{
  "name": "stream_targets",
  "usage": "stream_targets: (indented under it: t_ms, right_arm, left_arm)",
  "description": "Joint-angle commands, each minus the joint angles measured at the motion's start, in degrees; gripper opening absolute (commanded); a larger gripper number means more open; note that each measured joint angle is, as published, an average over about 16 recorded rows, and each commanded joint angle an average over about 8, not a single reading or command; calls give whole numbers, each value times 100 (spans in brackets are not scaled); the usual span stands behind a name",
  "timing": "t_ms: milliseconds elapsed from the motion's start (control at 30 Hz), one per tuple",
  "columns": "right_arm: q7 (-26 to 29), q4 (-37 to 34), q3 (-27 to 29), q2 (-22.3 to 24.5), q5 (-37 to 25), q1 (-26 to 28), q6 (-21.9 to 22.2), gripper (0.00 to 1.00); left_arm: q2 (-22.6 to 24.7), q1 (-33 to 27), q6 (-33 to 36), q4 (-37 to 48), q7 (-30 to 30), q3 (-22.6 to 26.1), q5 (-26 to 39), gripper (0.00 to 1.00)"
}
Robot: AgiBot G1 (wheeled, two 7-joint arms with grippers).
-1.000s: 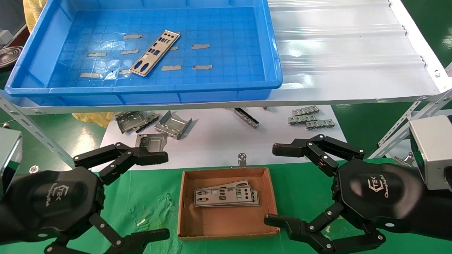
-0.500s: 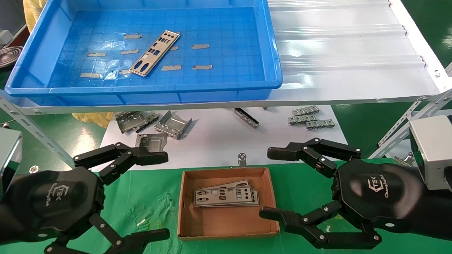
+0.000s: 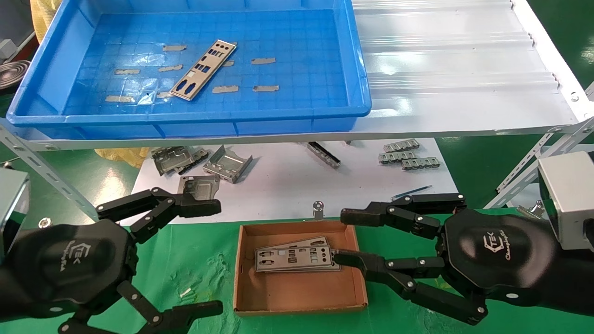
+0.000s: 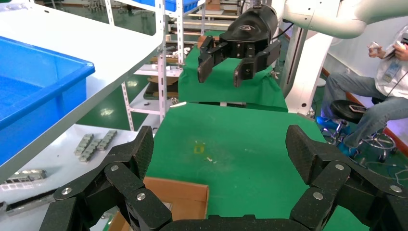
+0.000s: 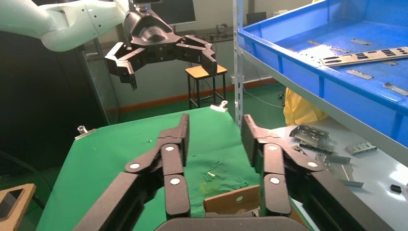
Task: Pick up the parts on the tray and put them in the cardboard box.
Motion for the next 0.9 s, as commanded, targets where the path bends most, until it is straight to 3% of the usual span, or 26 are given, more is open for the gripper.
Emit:
stream_targets:
  t_ms: [33,633,900]
  right_arm:
    - [0,0,0,0,0,0,0,0]
    - [0,0,0,0,0,0,0,0]
    - [0,0,0,0,0,0,0,0]
  left_arm:
    - [0,0,0,0,0,0,0,100]
    - [3,-89,-115,3,-16,-12,72,100]
    - [419,-1137,-1230,202,-452,217,1074,100]
